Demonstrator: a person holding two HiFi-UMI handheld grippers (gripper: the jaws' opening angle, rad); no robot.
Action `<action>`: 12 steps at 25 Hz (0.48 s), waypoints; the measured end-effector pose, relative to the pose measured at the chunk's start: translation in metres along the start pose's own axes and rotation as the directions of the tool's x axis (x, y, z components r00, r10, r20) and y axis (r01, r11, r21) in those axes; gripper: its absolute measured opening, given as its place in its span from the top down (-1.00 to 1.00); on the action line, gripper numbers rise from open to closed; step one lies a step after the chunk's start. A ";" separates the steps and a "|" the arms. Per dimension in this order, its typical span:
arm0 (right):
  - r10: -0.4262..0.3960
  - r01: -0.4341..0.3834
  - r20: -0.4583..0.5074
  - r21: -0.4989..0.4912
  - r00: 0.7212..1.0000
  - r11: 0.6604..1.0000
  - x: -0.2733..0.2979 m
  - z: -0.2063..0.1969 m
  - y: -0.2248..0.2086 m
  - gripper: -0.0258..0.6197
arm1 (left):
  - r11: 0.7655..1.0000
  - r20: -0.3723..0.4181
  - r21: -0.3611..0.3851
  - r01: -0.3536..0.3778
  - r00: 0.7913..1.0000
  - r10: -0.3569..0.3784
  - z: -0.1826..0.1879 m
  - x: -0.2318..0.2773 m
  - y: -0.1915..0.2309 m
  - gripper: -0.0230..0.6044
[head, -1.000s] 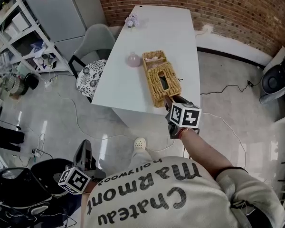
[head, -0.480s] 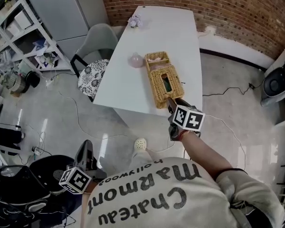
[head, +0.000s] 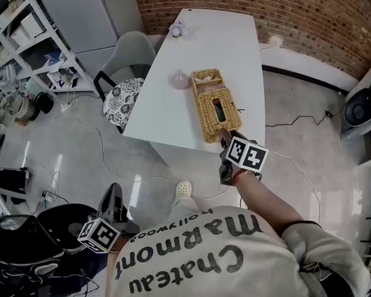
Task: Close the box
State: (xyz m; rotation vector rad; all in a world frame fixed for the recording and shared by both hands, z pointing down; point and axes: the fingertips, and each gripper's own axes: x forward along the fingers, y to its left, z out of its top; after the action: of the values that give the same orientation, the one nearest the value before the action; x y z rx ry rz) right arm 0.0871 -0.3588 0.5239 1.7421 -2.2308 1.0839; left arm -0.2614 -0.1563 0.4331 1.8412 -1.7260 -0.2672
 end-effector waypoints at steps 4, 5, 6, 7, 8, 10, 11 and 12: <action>-0.016 0.016 -0.004 0.042 1.000 0.999 0.000 -0.004 -0.004 0.37 | 1.000 0.002 -0.002 -0.002 1.000 0.002 -0.002 -0.001 0.002 0.92; -0.018 0.018 -0.003 0.047 1.000 0.999 0.000 -0.004 -0.005 0.37 | 1.000 0.003 -0.002 -0.003 1.000 0.003 -0.002 -0.001 0.002 0.92; -0.019 0.020 -0.002 0.050 1.000 0.999 -0.001 -0.004 -0.006 0.37 | 1.000 0.004 -0.002 -0.004 1.000 0.004 -0.003 -0.002 0.002 0.92; -0.021 0.021 -0.001 0.051 1.000 0.998 -0.001 -0.004 -0.006 0.37 | 1.000 0.006 -0.003 -0.004 1.000 0.004 -0.002 -0.002 0.002 0.92; -0.023 0.023 0.000 0.052 1.000 0.998 -0.001 -0.004 -0.006 0.37 | 1.000 0.008 -0.004 -0.003 1.000 0.003 -0.002 -0.003 0.003 0.92; -0.026 0.026 0.000 0.054 1.000 0.998 0.001 -0.004 -0.004 0.37 | 1.000 0.012 -0.005 -0.002 1.000 0.002 -0.001 -0.002 0.005 0.92; -0.027 0.027 0.000 0.054 1.000 0.998 0.002 -0.004 -0.003 0.37 | 1.000 0.011 -0.006 -0.003 1.000 0.003 -0.001 -0.002 0.006 0.92; -0.029 0.029 -0.001 0.055 1.000 0.998 0.002 -0.005 -0.003 0.37 | 1.000 0.011 -0.007 -0.004 1.000 0.004 -0.001 -0.002 0.007 0.92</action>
State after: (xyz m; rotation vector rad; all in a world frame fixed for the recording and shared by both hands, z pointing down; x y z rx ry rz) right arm 0.0872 -0.3579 0.5300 1.7896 -2.1888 1.1503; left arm -0.2670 -0.1538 0.4370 1.8351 -1.7338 -0.2818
